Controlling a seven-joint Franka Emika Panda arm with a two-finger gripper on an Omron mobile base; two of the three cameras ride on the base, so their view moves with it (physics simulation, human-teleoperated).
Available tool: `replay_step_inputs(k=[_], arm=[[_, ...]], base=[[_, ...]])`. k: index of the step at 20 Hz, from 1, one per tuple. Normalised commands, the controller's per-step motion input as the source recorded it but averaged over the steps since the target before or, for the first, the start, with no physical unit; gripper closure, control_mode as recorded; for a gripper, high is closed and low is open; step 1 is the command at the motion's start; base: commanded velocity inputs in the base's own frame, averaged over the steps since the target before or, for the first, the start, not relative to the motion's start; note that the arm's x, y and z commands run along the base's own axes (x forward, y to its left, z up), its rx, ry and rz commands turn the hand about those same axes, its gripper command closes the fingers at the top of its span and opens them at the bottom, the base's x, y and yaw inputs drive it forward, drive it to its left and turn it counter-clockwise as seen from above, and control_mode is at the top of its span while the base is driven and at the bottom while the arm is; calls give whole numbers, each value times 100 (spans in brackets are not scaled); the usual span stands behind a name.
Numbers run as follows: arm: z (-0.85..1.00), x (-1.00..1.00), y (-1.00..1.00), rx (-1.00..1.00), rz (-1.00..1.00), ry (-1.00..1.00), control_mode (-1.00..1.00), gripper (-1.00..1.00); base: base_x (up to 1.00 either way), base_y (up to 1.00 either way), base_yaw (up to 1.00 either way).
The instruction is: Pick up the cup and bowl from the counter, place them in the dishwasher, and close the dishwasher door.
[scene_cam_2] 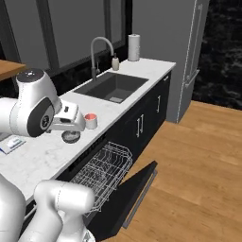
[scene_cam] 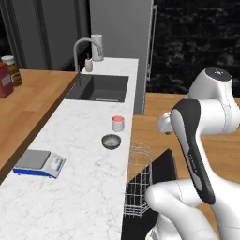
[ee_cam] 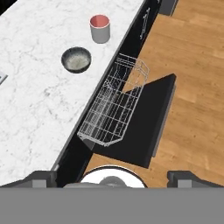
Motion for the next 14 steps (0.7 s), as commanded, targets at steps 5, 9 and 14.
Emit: replay_step_inputs(k=[5,9,14], arm=[[0,0,0,0,0,0,100,-100],[0,0,0,0,0,0,100,-100],[0,0,0,0,0,0,100,-100]], base=[[65,30,-2],[91,33,0],[40,60,-11]])
